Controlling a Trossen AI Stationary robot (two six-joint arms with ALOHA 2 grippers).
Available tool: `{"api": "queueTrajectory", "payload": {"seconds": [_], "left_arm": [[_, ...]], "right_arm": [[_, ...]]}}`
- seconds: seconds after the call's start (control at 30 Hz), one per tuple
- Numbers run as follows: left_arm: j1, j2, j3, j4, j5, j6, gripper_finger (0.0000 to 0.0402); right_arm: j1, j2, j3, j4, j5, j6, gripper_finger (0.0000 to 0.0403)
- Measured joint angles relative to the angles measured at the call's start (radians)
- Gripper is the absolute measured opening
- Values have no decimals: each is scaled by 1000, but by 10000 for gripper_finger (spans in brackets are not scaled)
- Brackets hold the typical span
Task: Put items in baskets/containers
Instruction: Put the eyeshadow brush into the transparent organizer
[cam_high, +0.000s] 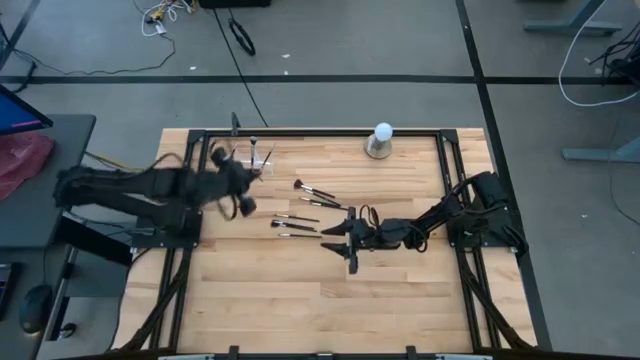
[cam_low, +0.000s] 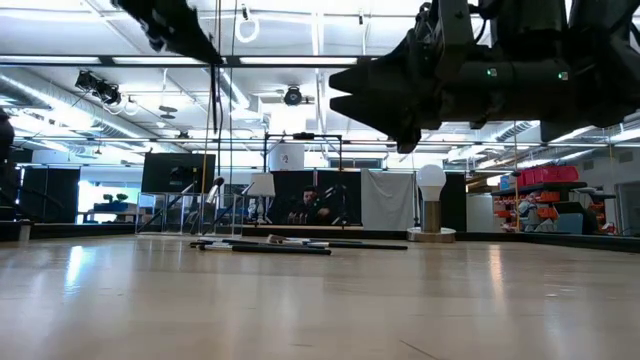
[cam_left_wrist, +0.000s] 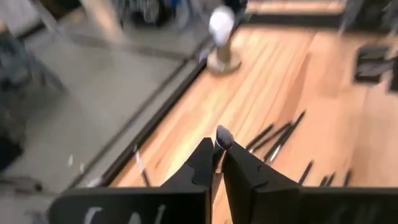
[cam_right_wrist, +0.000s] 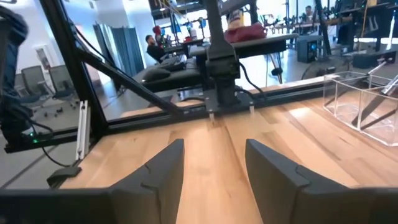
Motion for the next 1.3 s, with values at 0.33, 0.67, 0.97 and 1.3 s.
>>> {"api": "queueTrajectory", "payload": {"seconds": [0.33, 0.67, 0.97, 1.3], "left_arm": [[510, 165, 17, -6, 325, 202, 23], [695, 333, 17, 95, 489, 282, 27], [695, 338, 17, 87, 464, 266, 27], [759, 339, 17, 79, 513, 247, 29]], "right_arm": [[-1, 0, 0, 1, 0, -1, 174], [-1, 0, 0, -1, 0, -1, 174], [-1, 0, 0, -2, 0, -1, 174], [-1, 0, 0, -2, 0, -1, 174]]}}
